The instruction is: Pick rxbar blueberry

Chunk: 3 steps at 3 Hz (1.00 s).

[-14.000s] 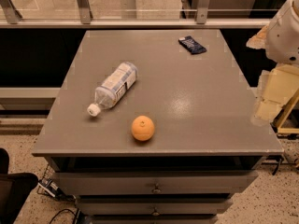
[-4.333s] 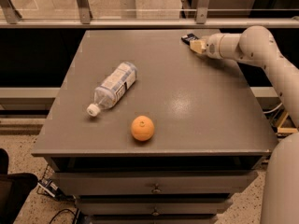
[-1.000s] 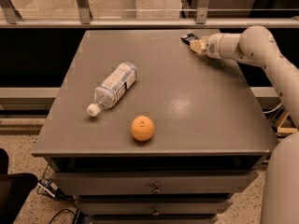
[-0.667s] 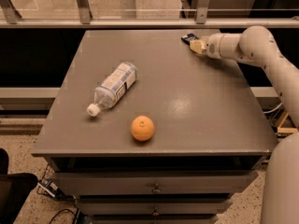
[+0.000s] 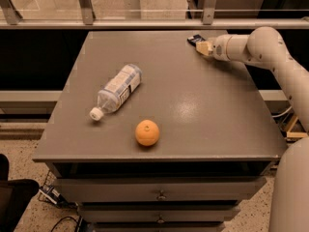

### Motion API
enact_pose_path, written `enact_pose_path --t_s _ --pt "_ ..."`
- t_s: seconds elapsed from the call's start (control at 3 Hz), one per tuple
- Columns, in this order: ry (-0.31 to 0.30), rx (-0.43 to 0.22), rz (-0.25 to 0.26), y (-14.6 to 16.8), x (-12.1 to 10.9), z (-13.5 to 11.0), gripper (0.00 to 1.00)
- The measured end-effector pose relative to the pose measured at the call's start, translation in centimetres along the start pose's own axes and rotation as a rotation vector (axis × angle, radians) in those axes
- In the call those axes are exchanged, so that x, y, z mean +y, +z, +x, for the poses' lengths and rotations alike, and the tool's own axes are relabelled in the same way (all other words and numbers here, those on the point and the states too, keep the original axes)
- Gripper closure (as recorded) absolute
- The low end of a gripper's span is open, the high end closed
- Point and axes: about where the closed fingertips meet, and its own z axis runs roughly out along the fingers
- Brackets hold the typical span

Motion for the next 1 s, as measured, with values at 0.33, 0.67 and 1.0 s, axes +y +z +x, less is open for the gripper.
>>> enact_pose_path --t_s 0.33,0.67,1.0 --pt "0.0 0.0 0.0 0.0 0.0 0.0 1.0" --pt "0.0 0.0 0.0 0.0 0.01 -0.01 1.0" --pt "0.0 0.0 0.0 0.0 0.01 -0.01 1.0"
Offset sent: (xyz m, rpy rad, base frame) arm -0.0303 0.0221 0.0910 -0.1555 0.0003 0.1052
